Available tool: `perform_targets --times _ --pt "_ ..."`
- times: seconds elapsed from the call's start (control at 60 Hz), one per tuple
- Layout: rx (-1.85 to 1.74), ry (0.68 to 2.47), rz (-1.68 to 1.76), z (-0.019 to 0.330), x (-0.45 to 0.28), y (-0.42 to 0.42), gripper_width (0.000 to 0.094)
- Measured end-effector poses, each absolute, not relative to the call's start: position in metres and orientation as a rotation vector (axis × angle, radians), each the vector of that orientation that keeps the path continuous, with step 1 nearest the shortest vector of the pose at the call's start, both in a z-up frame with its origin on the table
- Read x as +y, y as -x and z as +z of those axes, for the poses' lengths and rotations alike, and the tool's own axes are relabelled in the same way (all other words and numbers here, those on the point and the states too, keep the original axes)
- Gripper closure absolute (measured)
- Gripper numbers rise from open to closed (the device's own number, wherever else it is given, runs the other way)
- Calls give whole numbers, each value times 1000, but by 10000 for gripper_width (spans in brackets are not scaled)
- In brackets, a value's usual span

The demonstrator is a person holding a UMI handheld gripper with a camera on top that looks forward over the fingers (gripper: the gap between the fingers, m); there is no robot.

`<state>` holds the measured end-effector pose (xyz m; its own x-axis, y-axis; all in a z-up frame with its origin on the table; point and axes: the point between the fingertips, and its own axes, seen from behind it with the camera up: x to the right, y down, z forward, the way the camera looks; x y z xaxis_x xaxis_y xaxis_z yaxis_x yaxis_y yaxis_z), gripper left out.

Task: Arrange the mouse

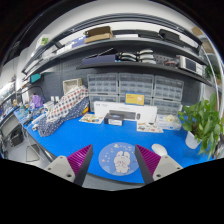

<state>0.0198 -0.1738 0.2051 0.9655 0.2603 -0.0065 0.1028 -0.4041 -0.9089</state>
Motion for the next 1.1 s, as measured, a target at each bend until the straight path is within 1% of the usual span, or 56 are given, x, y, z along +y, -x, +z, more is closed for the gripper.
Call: perform_targets --times 0.117,0.2,0.383,0.55,0.667,0.917,0.967,1.1 --pt "-250 2006 169 198 -173 -24 78" --pt "-234 2023 168 183 -175 -29 76" --pt "-199 2108 144 133 -179 -59 75" --pt "-135 2166 68 90 -169 -113 71" --pt "-92 2197 2 63 -147 -156 74" --pt "-34 2237 -76 26 -71 -224 75" --pt "-22 2241 -75 20 -55 -231 85" --pt "-19 2264 -63 8 -16 -244 152"
